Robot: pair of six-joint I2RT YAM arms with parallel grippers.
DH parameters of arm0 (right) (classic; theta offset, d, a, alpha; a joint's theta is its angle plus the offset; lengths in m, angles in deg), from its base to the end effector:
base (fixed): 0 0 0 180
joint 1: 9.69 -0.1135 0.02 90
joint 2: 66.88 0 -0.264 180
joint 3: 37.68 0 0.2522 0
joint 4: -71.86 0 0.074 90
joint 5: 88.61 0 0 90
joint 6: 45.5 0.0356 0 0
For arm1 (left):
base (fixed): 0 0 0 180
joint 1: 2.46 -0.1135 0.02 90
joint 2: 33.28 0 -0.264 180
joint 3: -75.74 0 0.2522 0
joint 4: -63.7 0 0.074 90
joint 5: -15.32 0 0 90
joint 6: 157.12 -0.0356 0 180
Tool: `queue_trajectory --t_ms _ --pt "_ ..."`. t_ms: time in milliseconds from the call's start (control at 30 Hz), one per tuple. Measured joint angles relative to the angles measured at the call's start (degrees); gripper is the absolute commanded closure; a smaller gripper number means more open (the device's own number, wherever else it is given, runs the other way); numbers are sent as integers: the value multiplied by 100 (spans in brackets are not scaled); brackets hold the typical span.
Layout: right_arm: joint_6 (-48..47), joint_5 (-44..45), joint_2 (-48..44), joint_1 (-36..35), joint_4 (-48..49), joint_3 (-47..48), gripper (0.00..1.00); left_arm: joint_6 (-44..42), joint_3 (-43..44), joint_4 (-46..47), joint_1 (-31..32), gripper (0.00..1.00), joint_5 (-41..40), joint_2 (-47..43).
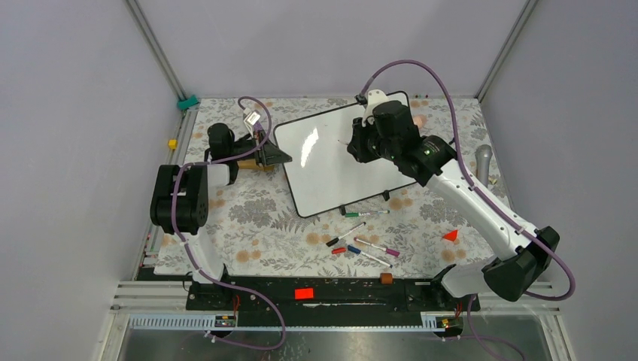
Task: Write a sentence on the whiteboard
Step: Move the whiteboard to the center of the board.
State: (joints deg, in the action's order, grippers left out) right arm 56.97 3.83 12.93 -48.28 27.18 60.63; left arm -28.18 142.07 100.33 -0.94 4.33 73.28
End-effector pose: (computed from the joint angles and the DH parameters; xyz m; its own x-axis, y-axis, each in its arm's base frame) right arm 0.2439 0.1927 0.4050 -0.4648 -0.0949 -0.8803 -0.5049 0.8452 0.1754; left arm 0.3674 -0.0447 0.1986 -0.6675 -0.1021 -0.7375 0.7262 0.1291 -0.6752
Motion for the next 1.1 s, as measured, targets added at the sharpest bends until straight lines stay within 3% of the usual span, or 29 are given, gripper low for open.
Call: queue_trajectory --t_ms 867,1100 --pt "-114 330 -767 0 42 -564 100 -1178 568 -1744 48 100 177 42" --pt "-87 420 -997 0 46 -717 100 -389 245 -625 15 100 140 61"
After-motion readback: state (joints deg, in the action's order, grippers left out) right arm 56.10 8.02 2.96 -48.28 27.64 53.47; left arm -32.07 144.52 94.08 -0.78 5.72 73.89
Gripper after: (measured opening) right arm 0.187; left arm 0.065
